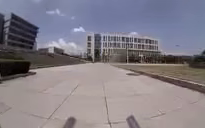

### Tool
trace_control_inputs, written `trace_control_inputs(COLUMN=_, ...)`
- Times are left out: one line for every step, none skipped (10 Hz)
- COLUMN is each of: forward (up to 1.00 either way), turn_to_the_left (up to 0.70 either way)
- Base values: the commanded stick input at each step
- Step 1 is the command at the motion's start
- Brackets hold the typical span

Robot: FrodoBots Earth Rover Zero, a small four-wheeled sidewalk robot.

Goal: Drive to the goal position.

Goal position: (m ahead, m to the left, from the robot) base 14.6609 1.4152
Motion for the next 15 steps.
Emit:
trace_control_inputs(forward=0.85, turn_to_the_left=0.0)
trace_control_inputs(forward=0.85, turn_to_the_left=0.0)
trace_control_inputs(forward=0.85, turn_to_the_left=0.0)
trace_control_inputs(forward=0.85, turn_to_the_left=0.0)
trace_control_inputs(forward=0.85, turn_to_the_left=0.0)
trace_control_inputs(forward=0.85, turn_to_the_left=0.0)
trace_control_inputs(forward=0.85, turn_to_the_left=0.0)
trace_control_inputs(forward=0.85, turn_to_the_left=0.0)
trace_control_inputs(forward=0.85, turn_to_the_left=0.0)
trace_control_inputs(forward=0.85, turn_to_the_left=0.0)
trace_control_inputs(forward=0.85, turn_to_the_left=0.0)
trace_control_inputs(forward=0.85, turn_to_the_left=0.0)
trace_control_inputs(forward=0.85, turn_to_the_left=0.0)
trace_control_inputs(forward=0.85, turn_to_the_left=0.0)
trace_control_inputs(forward=0.85, turn_to_the_left=0.0)
